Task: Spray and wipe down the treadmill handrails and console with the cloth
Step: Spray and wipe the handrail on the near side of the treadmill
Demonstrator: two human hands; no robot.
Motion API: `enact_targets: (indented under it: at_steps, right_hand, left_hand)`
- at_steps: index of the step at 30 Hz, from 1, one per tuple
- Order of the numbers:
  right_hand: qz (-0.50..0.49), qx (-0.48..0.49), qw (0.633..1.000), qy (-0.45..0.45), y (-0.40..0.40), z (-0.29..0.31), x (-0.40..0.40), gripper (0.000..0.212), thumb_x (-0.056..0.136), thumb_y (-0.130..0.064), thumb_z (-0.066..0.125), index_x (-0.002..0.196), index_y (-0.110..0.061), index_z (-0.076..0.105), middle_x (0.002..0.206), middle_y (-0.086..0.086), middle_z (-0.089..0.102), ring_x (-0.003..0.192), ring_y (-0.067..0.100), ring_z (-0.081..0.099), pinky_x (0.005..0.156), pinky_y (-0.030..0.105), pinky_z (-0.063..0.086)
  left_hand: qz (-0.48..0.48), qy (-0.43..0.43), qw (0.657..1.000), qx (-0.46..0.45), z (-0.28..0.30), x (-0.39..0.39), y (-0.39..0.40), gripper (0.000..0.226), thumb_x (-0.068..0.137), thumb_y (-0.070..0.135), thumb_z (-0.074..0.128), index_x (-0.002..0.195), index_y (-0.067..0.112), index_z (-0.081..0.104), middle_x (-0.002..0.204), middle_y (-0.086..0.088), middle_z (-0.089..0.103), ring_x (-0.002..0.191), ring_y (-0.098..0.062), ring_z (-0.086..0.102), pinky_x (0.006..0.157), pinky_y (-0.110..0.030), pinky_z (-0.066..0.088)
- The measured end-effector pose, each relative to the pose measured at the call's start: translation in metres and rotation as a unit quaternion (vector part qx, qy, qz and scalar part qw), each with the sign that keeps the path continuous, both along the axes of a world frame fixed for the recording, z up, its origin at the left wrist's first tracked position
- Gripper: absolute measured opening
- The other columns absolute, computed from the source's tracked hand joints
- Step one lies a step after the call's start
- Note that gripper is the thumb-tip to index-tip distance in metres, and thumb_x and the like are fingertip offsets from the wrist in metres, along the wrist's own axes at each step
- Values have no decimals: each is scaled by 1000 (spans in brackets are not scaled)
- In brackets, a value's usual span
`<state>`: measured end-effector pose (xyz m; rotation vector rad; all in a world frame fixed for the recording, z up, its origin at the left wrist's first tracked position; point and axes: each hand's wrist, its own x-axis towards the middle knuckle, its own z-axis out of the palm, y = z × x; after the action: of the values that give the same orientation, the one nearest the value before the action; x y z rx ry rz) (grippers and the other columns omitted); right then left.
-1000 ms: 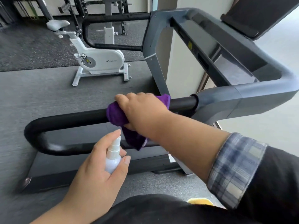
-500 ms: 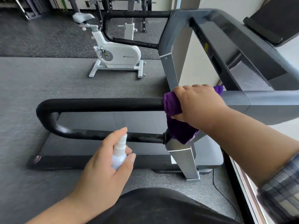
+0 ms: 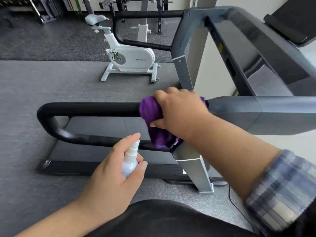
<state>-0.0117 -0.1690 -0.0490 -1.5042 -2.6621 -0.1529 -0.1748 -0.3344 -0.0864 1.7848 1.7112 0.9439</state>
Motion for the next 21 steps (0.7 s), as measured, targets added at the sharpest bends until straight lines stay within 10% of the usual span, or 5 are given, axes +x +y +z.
enact_targets:
  at_steps: [21]
  right_hand:
    - [64, 87, 993, -42, -6, -15, -168, 65, 80, -75, 56, 112, -19, 45, 99, 2, 59, 84, 27, 60, 63, 35, 33]
  left_hand:
    - [21, -7, 999, 31, -3, -126, -1, 55, 88, 42, 52, 126, 70, 23, 99, 20, 59, 91, -9, 60, 79, -19, 46]
